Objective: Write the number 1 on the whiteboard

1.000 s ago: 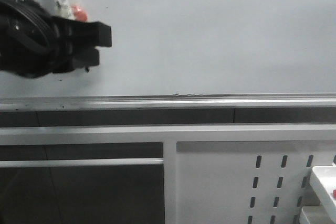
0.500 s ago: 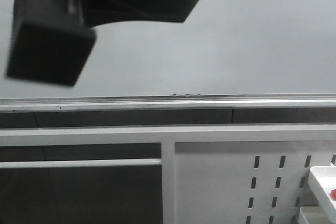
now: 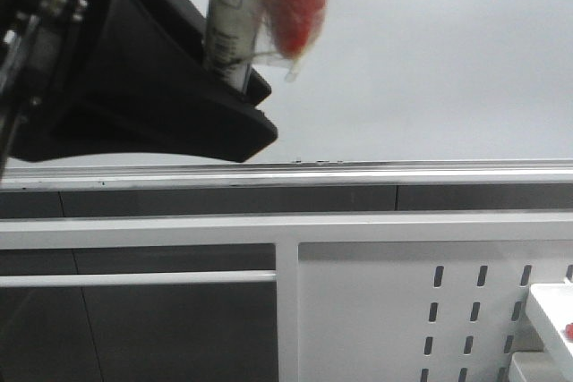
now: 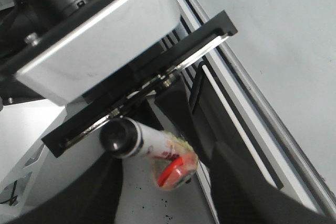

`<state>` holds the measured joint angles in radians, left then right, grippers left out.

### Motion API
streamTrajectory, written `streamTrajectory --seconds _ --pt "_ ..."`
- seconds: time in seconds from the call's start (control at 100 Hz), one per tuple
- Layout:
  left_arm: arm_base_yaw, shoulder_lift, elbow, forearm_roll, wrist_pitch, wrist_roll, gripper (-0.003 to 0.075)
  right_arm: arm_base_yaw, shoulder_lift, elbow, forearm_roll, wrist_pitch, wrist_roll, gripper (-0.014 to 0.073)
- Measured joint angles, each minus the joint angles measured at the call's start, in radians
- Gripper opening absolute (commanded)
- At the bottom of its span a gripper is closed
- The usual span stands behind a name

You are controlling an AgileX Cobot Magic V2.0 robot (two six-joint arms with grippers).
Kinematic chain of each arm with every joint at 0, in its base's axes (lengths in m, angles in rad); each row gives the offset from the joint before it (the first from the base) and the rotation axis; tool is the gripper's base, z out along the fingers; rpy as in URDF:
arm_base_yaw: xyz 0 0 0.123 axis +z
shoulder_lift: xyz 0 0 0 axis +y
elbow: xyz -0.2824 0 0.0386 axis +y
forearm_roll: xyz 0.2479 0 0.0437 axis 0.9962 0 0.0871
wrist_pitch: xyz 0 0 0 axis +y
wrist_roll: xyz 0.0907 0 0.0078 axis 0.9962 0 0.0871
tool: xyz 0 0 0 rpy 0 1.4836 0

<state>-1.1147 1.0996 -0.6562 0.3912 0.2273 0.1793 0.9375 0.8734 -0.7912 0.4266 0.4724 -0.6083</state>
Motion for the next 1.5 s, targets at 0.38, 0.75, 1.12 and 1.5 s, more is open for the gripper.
streamTrajectory --seconds 0.38,0.75,1.12,1.5 --pt "0.0 -0.002 0.0 0.0 0.001 0.0 -0.002 0.008 0.05 0.0 0.003 -0.048 0.0 0.0339" --pt "0.0 -0.004 -0.002 0.007 0.024 0.0 -0.002 0.01 0.101 0.0 0.047 -0.072 -0.001 0.0311" --pt "0.0 -0.005 -0.005 -0.029 0.064 -0.025 -0.0018 0.009 0.102 0.0 0.024 -0.072 -0.027 -0.0072" --pt "0.0 -0.149 -0.005 -0.351 0.035 -0.012 0.0435 0.011 0.018 0.028 0.04 -0.219 -0.01 -0.0069"
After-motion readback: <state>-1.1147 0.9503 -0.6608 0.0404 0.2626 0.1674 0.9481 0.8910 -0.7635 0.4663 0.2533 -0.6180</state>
